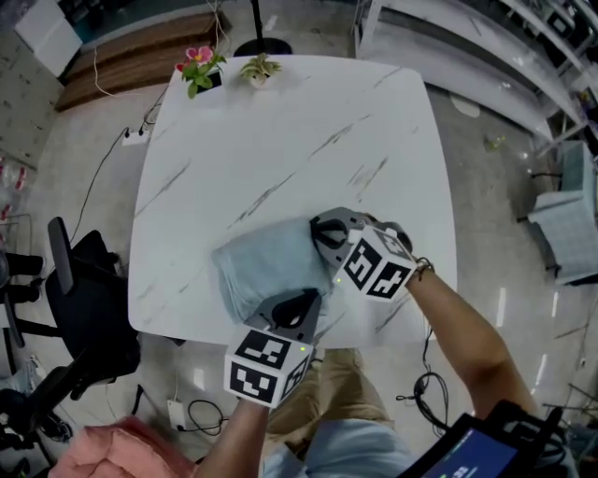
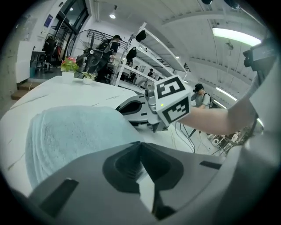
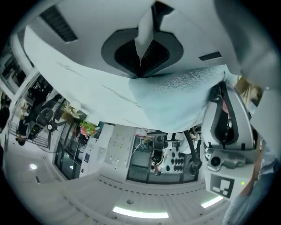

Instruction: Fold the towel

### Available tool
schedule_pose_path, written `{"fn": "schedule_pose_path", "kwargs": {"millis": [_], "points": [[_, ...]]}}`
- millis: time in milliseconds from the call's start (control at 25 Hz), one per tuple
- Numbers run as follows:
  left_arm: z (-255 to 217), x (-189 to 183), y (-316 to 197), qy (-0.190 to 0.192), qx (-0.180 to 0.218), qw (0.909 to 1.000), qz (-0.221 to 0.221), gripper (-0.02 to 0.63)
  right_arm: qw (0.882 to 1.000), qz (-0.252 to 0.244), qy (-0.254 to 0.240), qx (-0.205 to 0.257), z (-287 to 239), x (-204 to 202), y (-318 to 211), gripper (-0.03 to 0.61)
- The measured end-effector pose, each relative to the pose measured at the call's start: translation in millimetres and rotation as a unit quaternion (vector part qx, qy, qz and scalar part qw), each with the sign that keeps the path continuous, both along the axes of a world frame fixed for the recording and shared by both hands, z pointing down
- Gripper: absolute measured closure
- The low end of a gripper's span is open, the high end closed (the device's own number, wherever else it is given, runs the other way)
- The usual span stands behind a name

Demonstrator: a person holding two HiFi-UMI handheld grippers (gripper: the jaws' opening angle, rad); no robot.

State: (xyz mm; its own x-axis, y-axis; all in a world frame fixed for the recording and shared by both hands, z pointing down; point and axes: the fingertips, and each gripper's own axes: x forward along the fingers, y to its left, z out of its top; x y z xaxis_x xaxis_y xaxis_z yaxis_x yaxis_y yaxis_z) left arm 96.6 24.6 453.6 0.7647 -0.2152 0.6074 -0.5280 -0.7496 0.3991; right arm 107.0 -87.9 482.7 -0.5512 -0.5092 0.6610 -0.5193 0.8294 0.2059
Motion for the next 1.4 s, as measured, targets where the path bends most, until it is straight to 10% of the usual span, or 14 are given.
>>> {"fn": "schedule_pose_path", "kwargs": {"millis": [200, 480, 880, 1000, 1400], "points": [[14.5, 8.2, -6.3, -0.035, 0.014, 0.9992, 0.009, 0.606, 0.998, 0.053, -0.031, -0.029, -17.5, 23.1, 3.3, 0.502], [-28.0, -19.3, 0.8, 0.020, 0.043, 0.9982, -0.037, 0.604, 0.988, 0.080, -0.129, -0.016, -75.8, 5.2, 57.4, 0.560], [0.0, -76.4, 3.6, 0.003, 0.062, 0.9905, -0.122, 0.604, 0.998, 0.038, -0.018, -0.037, -12.2, -21.4, 112.6, 0.560], [-26.4, -85.4, 3.2, 0.025, 0.084, 0.9868, -0.136, 0.604, 0.995, 0.079, -0.055, -0.022, -41.0, -18.8, 109.3, 0.558], [-236.5, -120.7, 20.2, 0.087, 0.302, 0.9184, -0.240, 0.604, 0.937, 0.226, -0.246, 0.106, -225.3, -3.7, 131.1, 0.558]]}}
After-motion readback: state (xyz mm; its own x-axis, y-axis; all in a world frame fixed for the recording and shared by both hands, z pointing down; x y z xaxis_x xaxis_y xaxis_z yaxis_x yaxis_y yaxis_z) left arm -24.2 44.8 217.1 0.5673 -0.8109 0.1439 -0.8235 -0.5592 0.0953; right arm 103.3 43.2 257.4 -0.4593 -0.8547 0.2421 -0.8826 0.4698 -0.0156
